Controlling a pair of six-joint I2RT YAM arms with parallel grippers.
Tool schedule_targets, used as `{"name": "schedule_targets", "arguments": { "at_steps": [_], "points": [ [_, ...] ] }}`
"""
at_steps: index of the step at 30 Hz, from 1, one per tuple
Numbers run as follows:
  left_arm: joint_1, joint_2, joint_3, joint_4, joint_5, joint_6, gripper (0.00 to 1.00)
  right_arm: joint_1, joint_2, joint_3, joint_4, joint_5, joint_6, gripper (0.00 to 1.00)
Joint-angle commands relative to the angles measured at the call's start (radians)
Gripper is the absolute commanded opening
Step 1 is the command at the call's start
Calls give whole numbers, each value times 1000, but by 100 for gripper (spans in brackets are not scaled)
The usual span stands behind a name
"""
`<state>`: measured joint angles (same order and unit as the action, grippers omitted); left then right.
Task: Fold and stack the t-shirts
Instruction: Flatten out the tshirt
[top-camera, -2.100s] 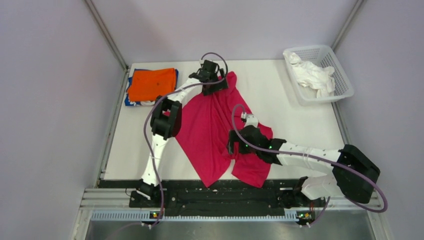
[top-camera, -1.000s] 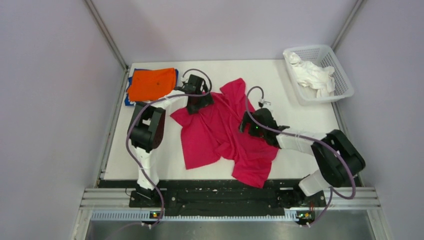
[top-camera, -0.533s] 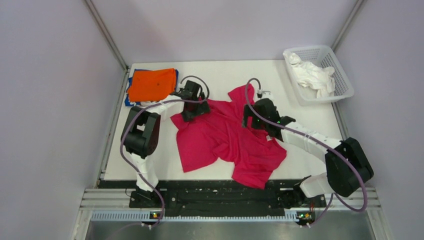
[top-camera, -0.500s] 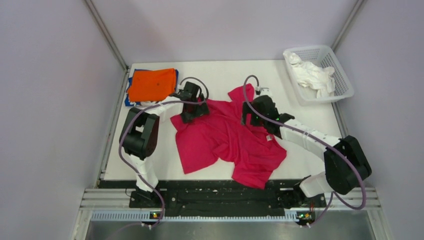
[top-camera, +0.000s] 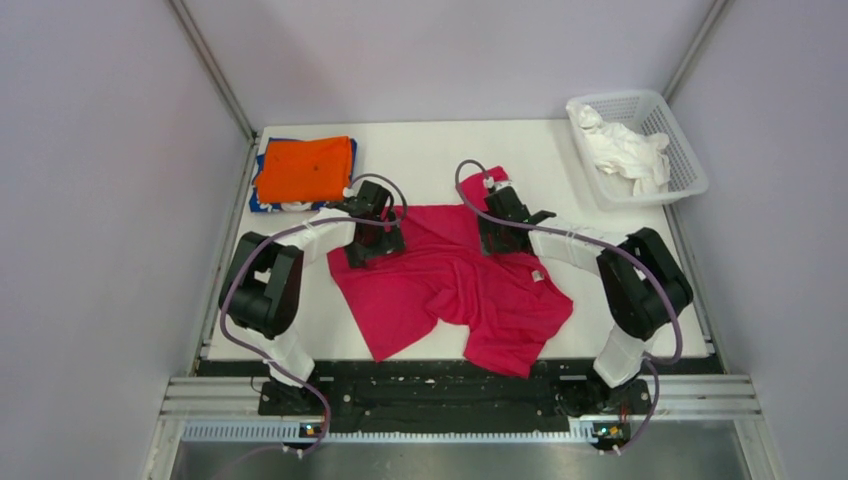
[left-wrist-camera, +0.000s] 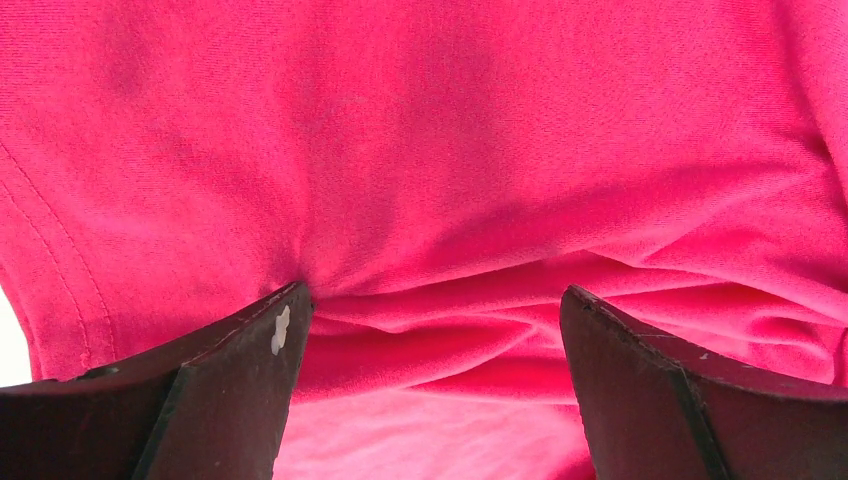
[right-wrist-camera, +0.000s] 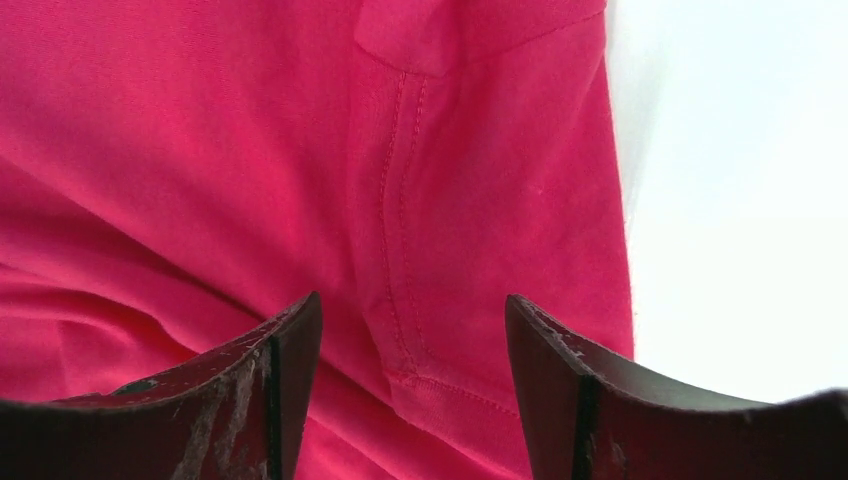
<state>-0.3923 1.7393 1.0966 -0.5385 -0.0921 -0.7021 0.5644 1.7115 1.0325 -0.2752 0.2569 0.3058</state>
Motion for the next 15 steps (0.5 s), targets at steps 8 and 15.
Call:
{"name": "schedule_targets", "arguments": {
  "at_steps": [8, 15],
  "points": [
    [3, -31, 5, 5, -34, 22, 98, -1, 119, 96, 62, 98, 36, 54],
    [6, -39, -1, -6, -80, 22, 98, -1, 106, 113, 39, 242, 43, 28]
  ]
}}
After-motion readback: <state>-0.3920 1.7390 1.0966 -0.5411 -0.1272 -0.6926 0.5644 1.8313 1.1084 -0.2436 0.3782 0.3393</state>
